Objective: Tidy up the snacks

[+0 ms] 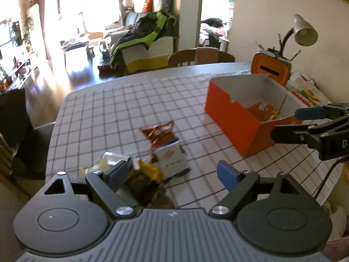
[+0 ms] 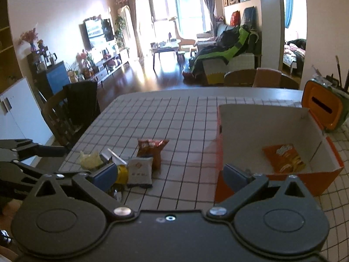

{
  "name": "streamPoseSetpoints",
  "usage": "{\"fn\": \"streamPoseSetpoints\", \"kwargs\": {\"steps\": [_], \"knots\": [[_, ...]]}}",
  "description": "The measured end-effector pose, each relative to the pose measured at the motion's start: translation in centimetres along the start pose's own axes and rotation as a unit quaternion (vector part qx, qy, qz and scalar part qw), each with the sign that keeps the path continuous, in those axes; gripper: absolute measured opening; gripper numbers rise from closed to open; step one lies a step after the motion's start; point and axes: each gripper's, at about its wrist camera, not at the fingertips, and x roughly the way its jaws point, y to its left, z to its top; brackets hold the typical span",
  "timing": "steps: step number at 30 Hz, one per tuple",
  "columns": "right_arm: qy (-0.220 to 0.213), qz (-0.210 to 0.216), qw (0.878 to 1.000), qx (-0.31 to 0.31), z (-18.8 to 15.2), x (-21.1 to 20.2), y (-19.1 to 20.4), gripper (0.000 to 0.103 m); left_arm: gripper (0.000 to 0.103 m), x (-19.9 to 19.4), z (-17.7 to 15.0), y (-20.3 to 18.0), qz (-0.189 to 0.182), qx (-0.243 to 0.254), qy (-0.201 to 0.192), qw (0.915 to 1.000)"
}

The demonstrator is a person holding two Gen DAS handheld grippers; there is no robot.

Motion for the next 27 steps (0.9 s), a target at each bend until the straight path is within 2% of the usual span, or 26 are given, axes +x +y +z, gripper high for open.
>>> {"fn": "streamPoseSetpoints", "kwargs": {"steps": [7,16,24,27], "knots": [[0.021,0.011,1.000,-0.014,-1.3,1.7,1.6,0.103,0.089,1.4,-2.2,1.3,0.003,-0.008,0.031,0.9995],[0.061,0.035,0.996,-0.047,-1.2,6.6,2.1,0.101,0.089,4.4,-4.1,1.7,0.014,-0.042,0.074,0.9963],[0.102,0.051,0.990,-0.080,-1.4,12.2,2.5,0.096,0.088,7.6,-5.1,0.8,0.034,-0.032,0.106,0.9932],[0.114,0.063,0.988,-0.086,-1.2,14.0,3.1,0.092,0.088,8.6,-5.3,0.4,0.042,-0.025,0.112,0.9925]]}}
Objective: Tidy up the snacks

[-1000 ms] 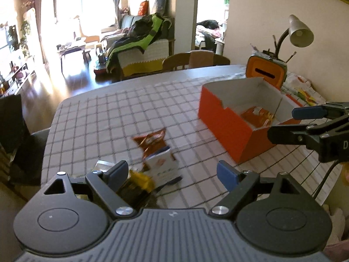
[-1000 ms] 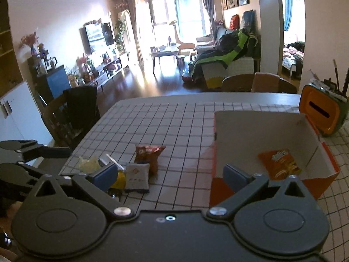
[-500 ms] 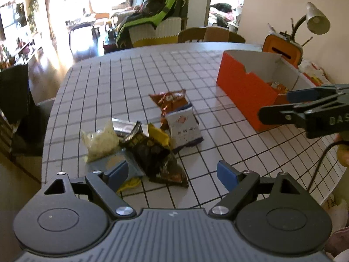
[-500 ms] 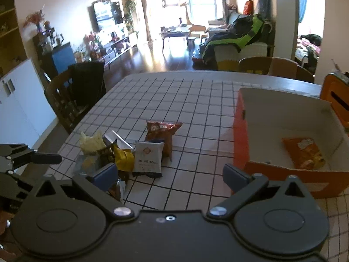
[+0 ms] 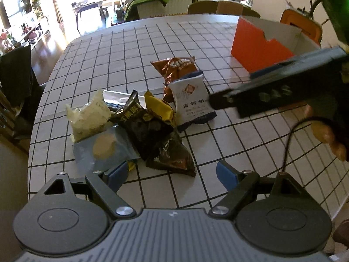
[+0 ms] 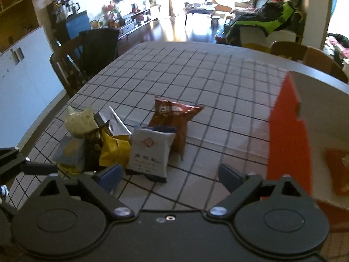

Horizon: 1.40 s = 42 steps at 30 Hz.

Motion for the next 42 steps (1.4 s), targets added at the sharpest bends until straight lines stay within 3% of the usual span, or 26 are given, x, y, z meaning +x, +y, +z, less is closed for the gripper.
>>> {"fn": "streamPoseSetpoints", "kwargs": {"steps": [9,13,19,27,32,42], "knots": [[0.037,-0.002,0.999,0.033,2.0,4.5,1.3,0.081,0.074,1.9,1.1,0.4,0.005,-0.022,0.026,0.9994],[0.049,-0.015,0.995,0.085,2.6,5.4,1.4,0.081,0.074,2.6,1.4,0.3,0.006,-0.022,0.035,0.9991],[0.076,-0.042,0.990,0.114,3.1,6.9,2.0,0.079,0.072,3.9,1.9,0.3,0.002,-0.027,0.059,0.9979],[0.088,-0.057,0.985,0.140,3.0,7.4,1.7,0.070,0.064,4.7,2.5,-0.1,0.003,-0.029,0.071,0.9970],[0.088,-0.045,0.984,0.146,2.8,7.5,1.3,0.053,0.058,5.0,2.9,0.5,-0.004,-0.044,0.076,0.9961],[0.079,-0.037,0.984,0.158,1.9,5.8,0.5,0.047,0.052,4.6,2.3,1.9,-0.012,-0.064,0.069,0.9955]]}}
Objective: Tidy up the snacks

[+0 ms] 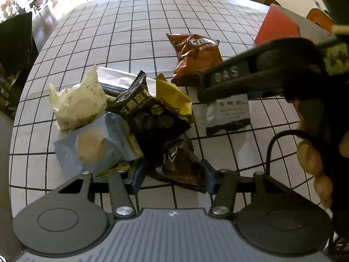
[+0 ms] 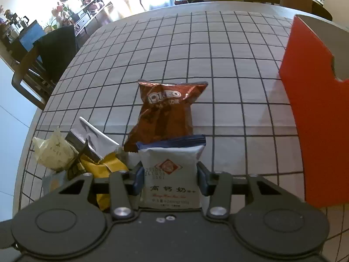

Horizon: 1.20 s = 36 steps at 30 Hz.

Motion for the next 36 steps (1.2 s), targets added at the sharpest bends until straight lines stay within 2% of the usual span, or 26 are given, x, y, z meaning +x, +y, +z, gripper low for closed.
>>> {"fn": "streamPoseSetpoints", "kwargs": {"steps": [7,17,25,36], "knots": [[-0.015,0.001,1.000,0.012,-1.4,-2.0,-0.8,0.047,0.052,-0.8,-0.6,0.6,-0.016,-0.017,-0.011,0.9997],[-0.028,-0.005,0.999,0.030,-3.5,-5.7,-1.8,0.047,0.052,-3.1,-2.0,0.3,-0.025,0.000,-0.022,0.9994],[-0.050,-0.012,0.998,0.038,-5.0,-9.7,-2.0,0.047,0.052,-6.2,-2.5,0.2,-0.034,0.016,-0.048,0.9981],[-0.096,-0.039,0.994,0.038,-5.3,-16.0,-3.0,0.047,0.052,-10.4,-0.3,-1.7,-0.055,0.046,-0.083,0.9940]]}}
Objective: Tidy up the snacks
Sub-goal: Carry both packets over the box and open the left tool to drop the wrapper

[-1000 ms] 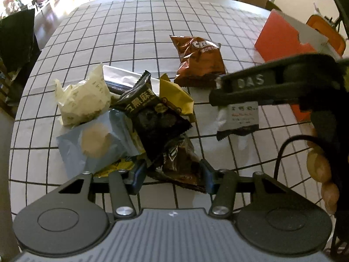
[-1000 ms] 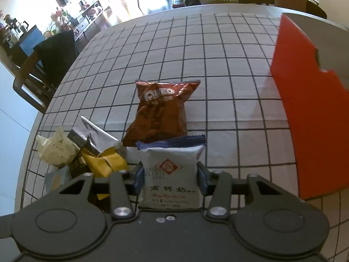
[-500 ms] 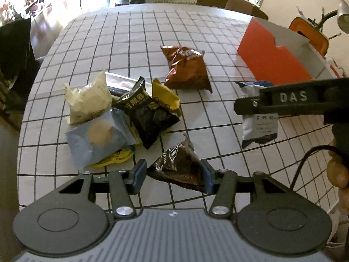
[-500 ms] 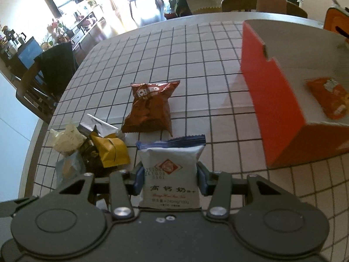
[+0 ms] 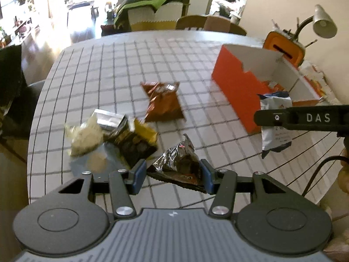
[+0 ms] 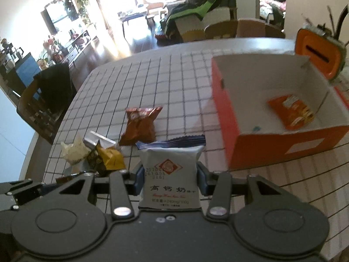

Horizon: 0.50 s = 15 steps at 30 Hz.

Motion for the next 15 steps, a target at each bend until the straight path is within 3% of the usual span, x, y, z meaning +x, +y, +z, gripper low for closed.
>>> {"fn": "streamPoseSetpoints", "kwargs": {"steps": [8,15], "knots": [[-0.013,-0.004,1.000,-0.012,2.6,-2.3,-3.0,0.047,0.052,-1.4,3.6,-3.9,-0.012,0.044,-0.037,0.9983],[-0.028,-0.011,0.999,-0.030,5.6,-2.6,-6.7,0.047,0.052,0.0,7.4,-9.2,-0.021,0.071,-0.054,0.9958]]}}
